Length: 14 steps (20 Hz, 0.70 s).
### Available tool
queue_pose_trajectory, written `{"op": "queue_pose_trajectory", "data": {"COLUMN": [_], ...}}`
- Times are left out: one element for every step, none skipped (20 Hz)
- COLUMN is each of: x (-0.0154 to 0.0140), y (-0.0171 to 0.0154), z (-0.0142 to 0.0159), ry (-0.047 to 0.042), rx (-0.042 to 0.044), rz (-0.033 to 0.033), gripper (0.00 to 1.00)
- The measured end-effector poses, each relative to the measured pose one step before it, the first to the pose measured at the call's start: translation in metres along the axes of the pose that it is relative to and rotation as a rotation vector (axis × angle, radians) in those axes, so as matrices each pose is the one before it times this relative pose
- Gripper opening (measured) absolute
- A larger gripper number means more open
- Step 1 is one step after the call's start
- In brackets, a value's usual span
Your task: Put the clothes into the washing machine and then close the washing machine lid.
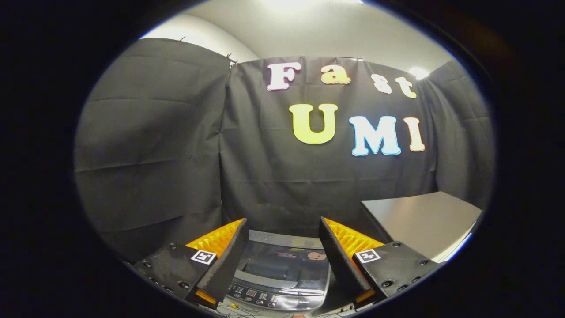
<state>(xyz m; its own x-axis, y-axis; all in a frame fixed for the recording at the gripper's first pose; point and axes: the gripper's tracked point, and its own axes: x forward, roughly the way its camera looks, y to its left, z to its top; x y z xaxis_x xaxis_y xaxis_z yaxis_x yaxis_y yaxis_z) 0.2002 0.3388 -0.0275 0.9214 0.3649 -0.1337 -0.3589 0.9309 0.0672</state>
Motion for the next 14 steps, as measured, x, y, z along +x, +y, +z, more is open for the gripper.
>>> {"op": "queue_pose_trajectory", "data": {"x": [-0.00983, -0.01141, -0.01007, -0.00982, -0.00951, -0.00902, -0.00853, -0.00907, -0.00891, -0.00816, -0.00774, -0.00657, -0.00611, -0.00668], "y": [-0.01054, -0.00960, -0.00880, -0.00826, -0.00813, -0.00769, -0.00610, -0.00477, -0.00520, -0.00455, -0.00353, -0.00334, -0.00448, -0.00530], "z": [0.00346, 0.00553, 0.00516, 0.00266, 0.00219, 0.00113, 0.00337, 0.00381, 0.00370, 0.00280, 0.00324, 0.00231, 0.00263, 0.00287], "ry": [-0.00327, -0.00503, -0.00739, -0.00297, -0.00019, -0.00113, -0.00589, -0.00972, -0.00911, -0.00658, -0.00642, -0.00675, -0.00370, -0.00550], "rx": [0.00090, 0.00297, 0.00206, -0.00280, -0.00869, -0.00507, 0.00256, 0.00372, 0.00215, 0.00330, 0.00605, 0.00573, 0.00553, 0.00337], "rz": [-0.01025, -0.00945, -0.00991, -0.01172, -0.01305, -0.00889, -0.00653, -0.00521, -0.00621, -0.00190, -0.00270, 0.00001, -0.00550, -0.00502], "gripper": [0.98, 0.98, 0.98, 0.98, 0.98, 0.98, 0.98, 0.98, 0.98, 0.98, 0.98, 0.98, 0.98, 0.98]}}
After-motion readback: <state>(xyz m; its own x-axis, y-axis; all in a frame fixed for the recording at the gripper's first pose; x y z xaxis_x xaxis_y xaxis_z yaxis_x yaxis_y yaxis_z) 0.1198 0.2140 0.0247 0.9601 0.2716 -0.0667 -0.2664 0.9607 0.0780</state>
